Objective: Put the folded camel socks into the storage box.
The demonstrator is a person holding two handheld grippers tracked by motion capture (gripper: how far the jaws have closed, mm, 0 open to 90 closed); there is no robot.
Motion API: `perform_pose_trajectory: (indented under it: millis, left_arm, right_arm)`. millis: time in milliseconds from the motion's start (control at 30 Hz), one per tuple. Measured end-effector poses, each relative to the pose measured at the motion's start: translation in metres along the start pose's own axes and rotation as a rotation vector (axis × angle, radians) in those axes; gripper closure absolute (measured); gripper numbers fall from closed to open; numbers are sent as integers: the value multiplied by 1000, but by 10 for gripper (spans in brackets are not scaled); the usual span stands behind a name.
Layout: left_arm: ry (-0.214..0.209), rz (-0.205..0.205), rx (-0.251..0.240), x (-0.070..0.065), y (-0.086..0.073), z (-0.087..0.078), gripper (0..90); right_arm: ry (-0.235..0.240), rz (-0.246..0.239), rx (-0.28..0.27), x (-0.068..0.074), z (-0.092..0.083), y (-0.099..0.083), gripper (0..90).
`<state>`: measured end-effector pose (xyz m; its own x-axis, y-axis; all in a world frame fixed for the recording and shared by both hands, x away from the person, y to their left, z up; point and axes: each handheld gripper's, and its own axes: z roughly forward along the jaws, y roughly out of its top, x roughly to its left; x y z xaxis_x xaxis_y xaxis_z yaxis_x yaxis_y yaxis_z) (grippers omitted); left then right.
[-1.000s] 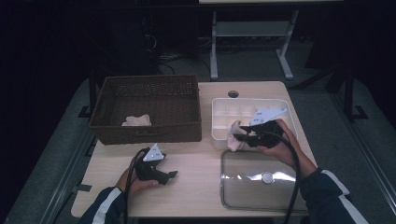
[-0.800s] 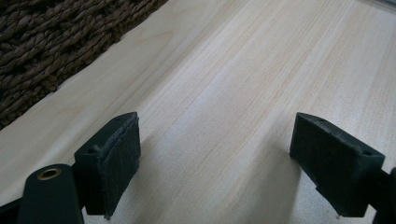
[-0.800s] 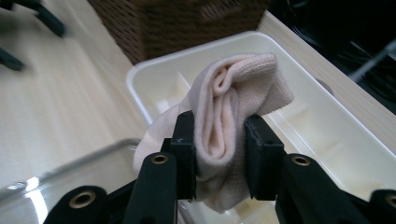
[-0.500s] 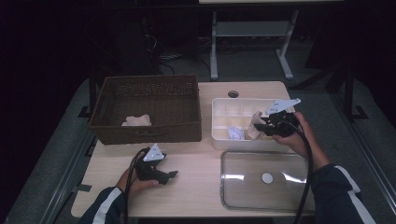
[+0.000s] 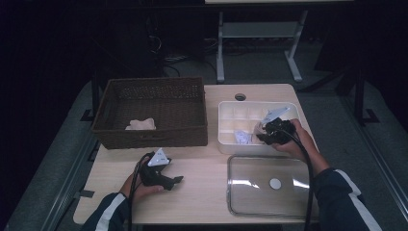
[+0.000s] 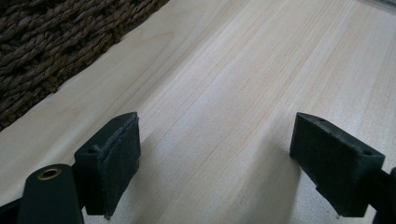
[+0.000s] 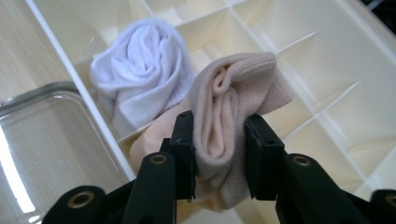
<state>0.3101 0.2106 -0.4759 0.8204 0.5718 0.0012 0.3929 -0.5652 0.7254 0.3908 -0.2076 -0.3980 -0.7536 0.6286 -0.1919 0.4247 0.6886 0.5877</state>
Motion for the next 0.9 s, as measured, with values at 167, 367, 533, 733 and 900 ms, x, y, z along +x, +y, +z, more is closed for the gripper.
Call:
perform_pose_trajectory:
  millis: [167,367,533,733,900]
  left_arm:
    - [0,0,0,0,0,0,152]
    - [0,0,0,0,0,0,152]
    - [1,1,0,0,0,0,152]
    - [3,-1,1,0,1,1,152]
    - [5,-2,3,-1,1,1,152]
  right_arm:
    - [59,17,32,-1,6,-1,643]
    - [101,67,38,-7,3,-2,482]
    - [109,112,-40,-11,-10,2,439]
    - [95,142,-76,-15,-11,7,547]
    - [59,151,3,-16,9,5,635]
